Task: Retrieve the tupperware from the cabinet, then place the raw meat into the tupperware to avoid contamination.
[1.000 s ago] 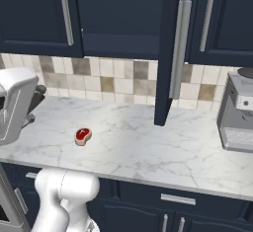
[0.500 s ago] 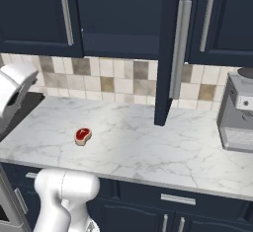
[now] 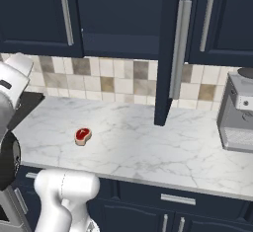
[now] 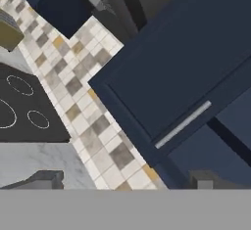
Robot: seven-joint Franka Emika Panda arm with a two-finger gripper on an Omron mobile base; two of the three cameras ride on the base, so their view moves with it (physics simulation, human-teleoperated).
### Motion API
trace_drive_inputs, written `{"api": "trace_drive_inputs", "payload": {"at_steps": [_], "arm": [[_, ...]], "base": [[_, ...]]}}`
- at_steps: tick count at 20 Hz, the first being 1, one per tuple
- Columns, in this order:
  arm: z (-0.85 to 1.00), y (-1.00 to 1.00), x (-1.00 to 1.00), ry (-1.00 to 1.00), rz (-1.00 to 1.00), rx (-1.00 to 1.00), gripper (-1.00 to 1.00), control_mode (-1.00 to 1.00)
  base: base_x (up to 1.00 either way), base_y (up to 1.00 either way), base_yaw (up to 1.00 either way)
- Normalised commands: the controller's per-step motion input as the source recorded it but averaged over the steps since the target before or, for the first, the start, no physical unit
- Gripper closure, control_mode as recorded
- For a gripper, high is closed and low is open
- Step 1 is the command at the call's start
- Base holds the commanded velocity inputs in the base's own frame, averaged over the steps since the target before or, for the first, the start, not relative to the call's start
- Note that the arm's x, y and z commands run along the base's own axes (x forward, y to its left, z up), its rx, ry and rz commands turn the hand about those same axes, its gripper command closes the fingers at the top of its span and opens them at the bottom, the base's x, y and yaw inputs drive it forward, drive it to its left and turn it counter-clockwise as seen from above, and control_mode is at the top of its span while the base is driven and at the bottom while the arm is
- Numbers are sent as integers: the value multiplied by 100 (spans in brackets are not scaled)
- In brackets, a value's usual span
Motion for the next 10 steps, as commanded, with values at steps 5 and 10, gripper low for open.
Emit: {"api": "trace_drive_inputs", "payload": {"at_steps": [5,10], "arm": [[-8,33,2,-15,27,12,-100,-100],[-6,24,0,-15,10,6,-100,-100]], "base": [[0,0,0],[0,0,0]]}}
